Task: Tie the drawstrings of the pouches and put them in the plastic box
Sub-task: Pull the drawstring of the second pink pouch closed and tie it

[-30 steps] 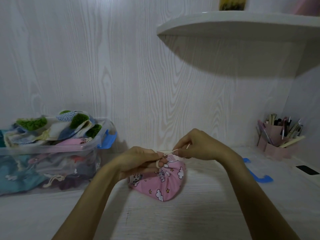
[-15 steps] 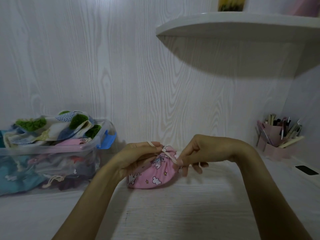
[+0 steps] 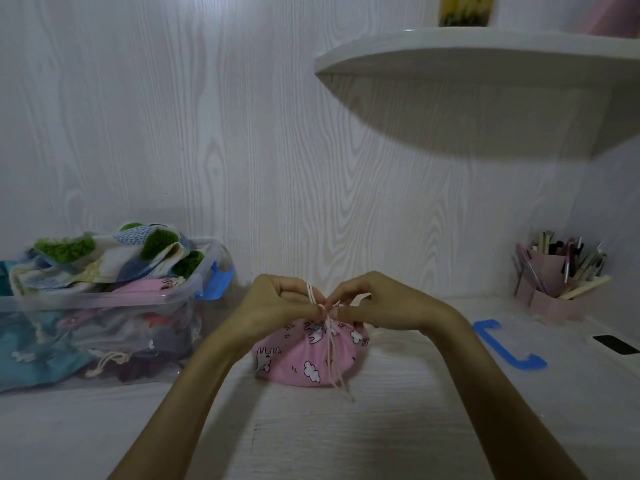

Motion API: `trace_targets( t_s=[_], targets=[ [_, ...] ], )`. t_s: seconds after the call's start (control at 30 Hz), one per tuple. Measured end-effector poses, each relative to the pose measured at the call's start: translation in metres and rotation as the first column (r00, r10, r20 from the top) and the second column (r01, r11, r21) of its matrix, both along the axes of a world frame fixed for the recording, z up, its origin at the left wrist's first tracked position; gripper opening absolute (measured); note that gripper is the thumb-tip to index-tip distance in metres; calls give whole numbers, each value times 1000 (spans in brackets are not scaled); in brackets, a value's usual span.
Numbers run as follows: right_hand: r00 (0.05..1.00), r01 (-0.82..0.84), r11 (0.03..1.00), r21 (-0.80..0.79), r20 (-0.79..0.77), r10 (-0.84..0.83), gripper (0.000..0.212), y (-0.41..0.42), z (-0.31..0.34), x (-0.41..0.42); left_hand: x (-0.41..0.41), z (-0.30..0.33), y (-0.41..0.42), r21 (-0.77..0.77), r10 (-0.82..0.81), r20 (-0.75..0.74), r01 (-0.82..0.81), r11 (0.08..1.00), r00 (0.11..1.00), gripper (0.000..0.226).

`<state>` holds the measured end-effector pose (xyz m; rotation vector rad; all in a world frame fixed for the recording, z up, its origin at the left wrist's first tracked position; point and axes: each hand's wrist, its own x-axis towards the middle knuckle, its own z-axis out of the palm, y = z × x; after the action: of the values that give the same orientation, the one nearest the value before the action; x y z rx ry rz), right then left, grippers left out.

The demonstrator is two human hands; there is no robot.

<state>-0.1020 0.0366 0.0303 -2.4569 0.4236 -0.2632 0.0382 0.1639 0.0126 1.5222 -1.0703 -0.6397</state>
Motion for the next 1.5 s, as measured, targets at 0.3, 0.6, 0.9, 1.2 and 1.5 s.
trace_targets(
  t_s=[0.3,0.6,0.9,1.2,1.5],
  targets=[
    [993,43,999,7,106,-43,19,9,0,8,0,-1,-3,-222,288,148,-252,942,946,25],
    [989,100,959,265,83,-126,28,14,1,8,2,-10,-2,-342,457,376,-338,877,806,12],
    [958,96,943,320,227,-175,19,9,-1,5,10,-11,-4,-270,284,376,-189,944,882,11],
    [954,289,928,-237,152,-258,19,-1,5,0,19,-6,-6,-115,335,235,-316,942,913,17],
    [957,146,968,-205,-219,-190,17,-1,3,6,24,-14,-6,101,196,351,-245,964,915,12]
  ],
)
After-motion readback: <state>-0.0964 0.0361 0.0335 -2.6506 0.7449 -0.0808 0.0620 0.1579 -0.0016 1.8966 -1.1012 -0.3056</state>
